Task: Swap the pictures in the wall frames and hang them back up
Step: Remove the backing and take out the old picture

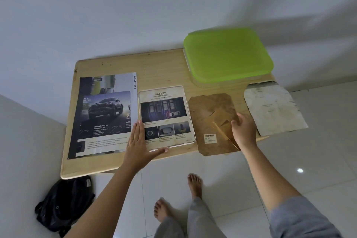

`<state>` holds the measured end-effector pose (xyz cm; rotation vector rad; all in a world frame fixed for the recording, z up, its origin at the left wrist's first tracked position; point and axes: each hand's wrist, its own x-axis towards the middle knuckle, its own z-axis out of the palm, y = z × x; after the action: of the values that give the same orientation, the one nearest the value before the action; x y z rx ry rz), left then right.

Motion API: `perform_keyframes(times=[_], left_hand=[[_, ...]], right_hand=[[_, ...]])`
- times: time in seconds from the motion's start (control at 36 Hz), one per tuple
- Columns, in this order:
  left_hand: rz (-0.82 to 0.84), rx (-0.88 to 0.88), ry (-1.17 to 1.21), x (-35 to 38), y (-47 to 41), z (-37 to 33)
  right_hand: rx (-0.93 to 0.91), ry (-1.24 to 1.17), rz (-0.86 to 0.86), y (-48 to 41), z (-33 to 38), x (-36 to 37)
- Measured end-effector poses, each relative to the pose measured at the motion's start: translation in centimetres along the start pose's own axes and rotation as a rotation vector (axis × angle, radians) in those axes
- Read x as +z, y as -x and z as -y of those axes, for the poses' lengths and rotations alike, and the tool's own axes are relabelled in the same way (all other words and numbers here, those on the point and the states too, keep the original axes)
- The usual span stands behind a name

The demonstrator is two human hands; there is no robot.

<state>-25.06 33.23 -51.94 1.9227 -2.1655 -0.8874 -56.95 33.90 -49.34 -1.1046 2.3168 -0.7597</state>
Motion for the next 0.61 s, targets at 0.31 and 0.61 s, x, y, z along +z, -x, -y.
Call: perform_keyframes(times=[0.31,0.61], left_hand=[[0.003,0.002,-0.026,0.1,0.0,0.1],[-0.006,-0.001,-0.057,0.5,0.2,0.3]], right_hand=[[-0.422,0.366,0.226,2.4,1.8,4.4],[-0.408,0.141,0.222,3.6,4.0,4.8]])
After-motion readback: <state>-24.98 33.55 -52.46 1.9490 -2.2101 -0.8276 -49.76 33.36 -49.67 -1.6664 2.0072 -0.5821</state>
